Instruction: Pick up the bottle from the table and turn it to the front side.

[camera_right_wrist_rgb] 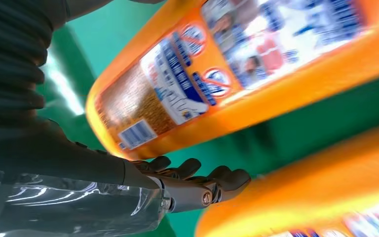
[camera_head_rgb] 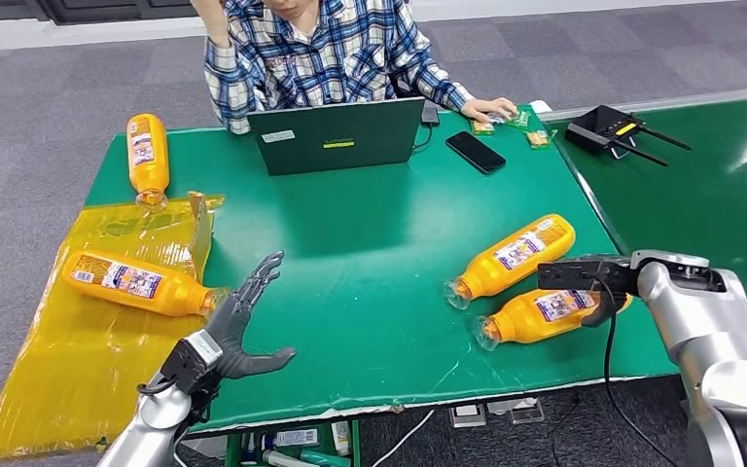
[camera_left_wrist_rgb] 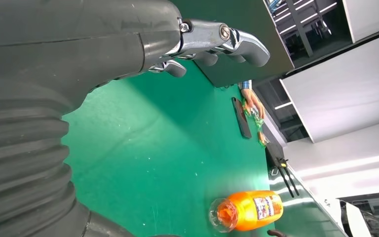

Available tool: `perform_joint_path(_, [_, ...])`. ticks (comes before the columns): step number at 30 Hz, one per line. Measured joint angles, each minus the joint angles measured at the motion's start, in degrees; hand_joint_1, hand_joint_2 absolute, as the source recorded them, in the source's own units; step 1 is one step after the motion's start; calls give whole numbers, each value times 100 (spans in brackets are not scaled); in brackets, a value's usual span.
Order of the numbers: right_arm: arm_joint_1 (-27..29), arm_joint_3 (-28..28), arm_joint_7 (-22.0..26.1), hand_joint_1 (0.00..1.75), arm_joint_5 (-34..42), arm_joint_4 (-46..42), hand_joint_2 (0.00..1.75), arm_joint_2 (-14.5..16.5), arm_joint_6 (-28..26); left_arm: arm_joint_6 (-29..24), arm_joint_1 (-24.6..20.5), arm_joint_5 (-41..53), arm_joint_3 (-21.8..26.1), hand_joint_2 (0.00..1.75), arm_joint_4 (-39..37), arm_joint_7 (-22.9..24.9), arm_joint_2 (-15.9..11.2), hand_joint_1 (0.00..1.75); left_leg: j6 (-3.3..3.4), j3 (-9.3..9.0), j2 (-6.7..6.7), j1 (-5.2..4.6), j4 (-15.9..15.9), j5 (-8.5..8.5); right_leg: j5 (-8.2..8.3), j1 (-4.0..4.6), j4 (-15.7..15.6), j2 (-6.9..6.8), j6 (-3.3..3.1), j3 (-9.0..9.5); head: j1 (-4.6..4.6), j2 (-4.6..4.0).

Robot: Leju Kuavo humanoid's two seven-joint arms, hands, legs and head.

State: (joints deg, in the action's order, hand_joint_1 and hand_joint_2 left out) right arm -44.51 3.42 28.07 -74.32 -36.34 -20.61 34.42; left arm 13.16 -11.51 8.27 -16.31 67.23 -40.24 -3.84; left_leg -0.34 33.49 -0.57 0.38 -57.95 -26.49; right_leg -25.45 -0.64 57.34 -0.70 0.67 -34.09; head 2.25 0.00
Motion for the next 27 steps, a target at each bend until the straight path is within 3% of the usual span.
perform_joint_path(8, [-102,-645,-383,0,-469,267,175,45,0,-20,1,-12,-2,175,0,0,-10,0,0,0,-2,0,0,0,0,0,1,-2,0,0,0,-1])
perform_joint_path(16, [-62,-857,-460,0,-484,403,175,99,-10,-24,1,-14,-42,175,0,0,-28,0,-1,-3,-3,1,0,0,-2,2,0,-3,-2,3,0,-1])
perform_joint_path(21, [42,-904,-545,0,-474,442,175,133,-294,-26,0,-38,-48,175,-1,0,-38,0,-3,-19,-1,2,0,-3,-4,2,-3,-1,-3,18,0,-1])
perform_joint_path(25, [146,-936,-611,175,-483,471,175,160,-756,-29,0,-49,-56,175,-2,0,-38,0,-2,-30,1,2,0,-4,-4,2,-5,0,-3,28,0,0])
perform_joint_path(27, [187,-941,-629,175,-490,477,175,167,-1045,-30,0,-50,-67,175,-2,0,-38,0,-2,-34,2,1,0,-4,-3,1,-5,0,-3,31,0,-1])
